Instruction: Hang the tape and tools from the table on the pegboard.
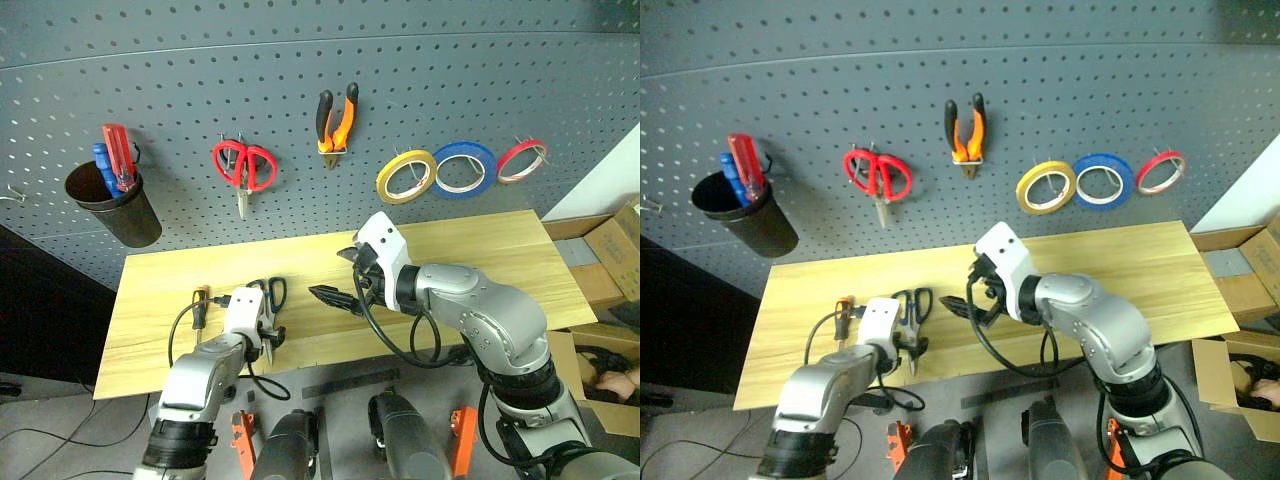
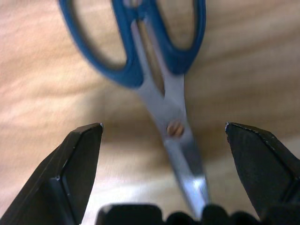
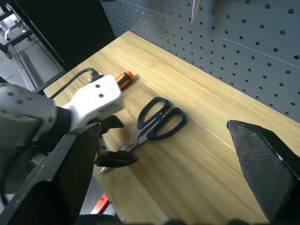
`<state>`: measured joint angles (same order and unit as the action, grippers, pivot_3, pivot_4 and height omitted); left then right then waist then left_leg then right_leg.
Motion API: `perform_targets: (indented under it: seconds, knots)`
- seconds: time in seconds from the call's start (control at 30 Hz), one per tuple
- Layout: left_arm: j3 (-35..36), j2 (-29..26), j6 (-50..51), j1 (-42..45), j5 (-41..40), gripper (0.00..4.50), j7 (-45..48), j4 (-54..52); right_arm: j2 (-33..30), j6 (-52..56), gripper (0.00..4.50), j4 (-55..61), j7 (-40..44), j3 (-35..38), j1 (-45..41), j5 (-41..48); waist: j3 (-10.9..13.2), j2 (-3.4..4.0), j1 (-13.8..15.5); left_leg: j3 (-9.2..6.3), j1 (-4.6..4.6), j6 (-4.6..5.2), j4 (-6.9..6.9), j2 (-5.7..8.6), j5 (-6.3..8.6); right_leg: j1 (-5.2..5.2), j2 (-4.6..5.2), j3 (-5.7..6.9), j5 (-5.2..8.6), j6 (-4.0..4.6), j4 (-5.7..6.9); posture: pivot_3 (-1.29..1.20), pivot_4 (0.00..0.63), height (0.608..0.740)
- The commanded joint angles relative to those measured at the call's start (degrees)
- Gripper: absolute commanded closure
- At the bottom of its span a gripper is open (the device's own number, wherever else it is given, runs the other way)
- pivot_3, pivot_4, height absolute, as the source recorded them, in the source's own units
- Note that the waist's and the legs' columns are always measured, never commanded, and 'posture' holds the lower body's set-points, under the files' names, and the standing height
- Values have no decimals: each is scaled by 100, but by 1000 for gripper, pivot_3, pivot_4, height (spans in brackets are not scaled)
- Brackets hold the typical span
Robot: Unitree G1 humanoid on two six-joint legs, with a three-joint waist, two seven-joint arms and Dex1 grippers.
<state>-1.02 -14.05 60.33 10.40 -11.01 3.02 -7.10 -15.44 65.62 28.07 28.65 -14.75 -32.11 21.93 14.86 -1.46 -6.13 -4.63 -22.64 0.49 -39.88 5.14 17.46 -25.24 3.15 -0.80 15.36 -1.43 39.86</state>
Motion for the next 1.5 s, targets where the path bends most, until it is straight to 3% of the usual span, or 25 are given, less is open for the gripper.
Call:
perform_targets:
  seconds: [0.03, 0.13, 0.23, 0.47, 0.57, 0.8, 1.03, 1.23, 1.5]
  knots:
    - [21, 265, -119, 109, 123, 0, -153, 230, -136, 105, 21, 386, 101, 52, 59, 251, 0, 0, -3, 1, 1, 0, 1, 0, 0, 0, 0, -1, 0, 0, 1, -214, 266, 740]
    - [16, 335, -200, 130, 204, 0, -154, 329, -321, 103, 21, 409, 96, 37, 71, 268, 0, 0, -14, 0, 1, 0, 1, 0, 0, 1, 0, 0, 0, 0, 0, -223, 267, 740]
    - [95, 384, -289, 100, 260, 916, -176, 376, -384, 82, 0, 350, -25, 81, 63, 226, 0, 0, -17, 1, 3, 0, 1, 0, 0, 2, 0, -1, 0, 0, 0, -227, 267, 740]
    - [102, 264, -639, -69, 346, 3503, 8, 166, -474, 56, 0, 363, -131, 129, 95, 252, 0, 0, -21, 1, 3, 0, 0, -1, 0, 3, 0, -1, 0, -1, 0, -227, 267, 740]
    - [136, 275, -706, -102, 265, 3994, 174, 95, -555, -61, 0, 395, -190, 102, 80, 164, 0, 0, -20, 0, 3, 0, 1, -1, 0, 4, 0, 0, 0, -1, -1, -227, 267, 740]
    - [276, 154, -959, -437, -99, 4050, 819, -617, -686, -57, 0, 607, -277, 331, 69, 252, 0, 0, -29, 0, -2, 0, 1, -1, 0, 1, 0, 0, 0, -1, -6, -227, 267, 740]
    - [651, -562, -2375, -1126, -625, 4051, 2049, -2202, -1172, -523, 0, 987, 30, 964, 234, 405, 2, 2, -26, 0, -16, 2, 7, -14, 2, 0, -2, 12, -1, -1, -38, -228, 267, 740]
    - [1054, -819, -3055, -1167, -722, 4051, 2145, -3191, -1622, -1664, 0, 1166, 680, 1287, 575, 500, 2, 3, 13, 2, -20, 16, 9, -19, 10, 12, -4, 19, -6, -9, -68, -197, 260, 740]
    - [1311, -745, -3280, -786, -696, 4051, 1734, -3225, -1593, -1976, 0, 852, 759, 1388, 495, 695, 2, 2, 42, 6, -19, 24, 8, -21, 15, 20, -4, 21, -12, -16, -84, -173, 246, 740]
